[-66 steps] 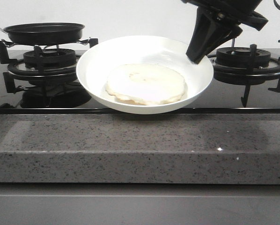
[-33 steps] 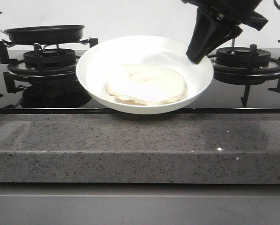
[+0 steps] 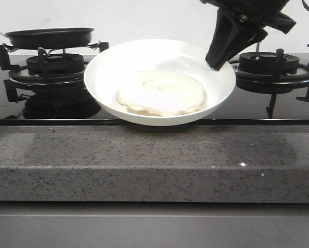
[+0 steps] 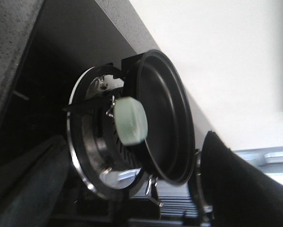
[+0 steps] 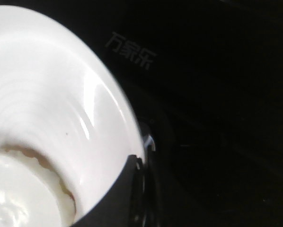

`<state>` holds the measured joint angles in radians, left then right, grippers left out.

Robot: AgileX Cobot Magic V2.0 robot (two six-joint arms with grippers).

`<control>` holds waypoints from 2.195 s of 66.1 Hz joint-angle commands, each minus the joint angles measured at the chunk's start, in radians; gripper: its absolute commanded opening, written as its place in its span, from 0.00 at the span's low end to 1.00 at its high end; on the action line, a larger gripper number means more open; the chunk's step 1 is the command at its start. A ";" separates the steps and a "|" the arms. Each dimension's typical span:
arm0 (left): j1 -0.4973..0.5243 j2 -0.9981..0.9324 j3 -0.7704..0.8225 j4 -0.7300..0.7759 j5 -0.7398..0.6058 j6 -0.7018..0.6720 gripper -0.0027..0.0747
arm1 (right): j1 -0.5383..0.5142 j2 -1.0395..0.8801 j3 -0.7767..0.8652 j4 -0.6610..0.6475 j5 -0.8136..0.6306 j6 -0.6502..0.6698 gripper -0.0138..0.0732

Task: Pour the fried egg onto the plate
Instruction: 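Return the empty pan to its burner with the left gripper, then lower the plate with the egg onto the stove with the right gripper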

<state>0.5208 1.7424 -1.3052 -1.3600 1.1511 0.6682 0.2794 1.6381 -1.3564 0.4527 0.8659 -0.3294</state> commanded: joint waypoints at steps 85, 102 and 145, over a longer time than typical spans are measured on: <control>-0.777 -0.999 0.309 1.444 -0.025 -0.812 0.67 | -0.001 -0.043 -0.027 0.034 -0.033 -0.001 0.08; -0.777 -0.999 0.318 1.444 -0.031 -0.812 0.67 | -0.001 -0.043 -0.027 0.034 -0.033 -0.001 0.08; -0.777 -0.999 0.318 1.442 -0.031 -0.812 0.67 | -0.007 0.009 -0.355 0.018 0.134 0.055 0.08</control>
<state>-0.2488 0.7481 -0.9604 0.0747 1.1756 -0.1353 0.2794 1.6593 -1.5953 0.4527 1.0015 -0.3068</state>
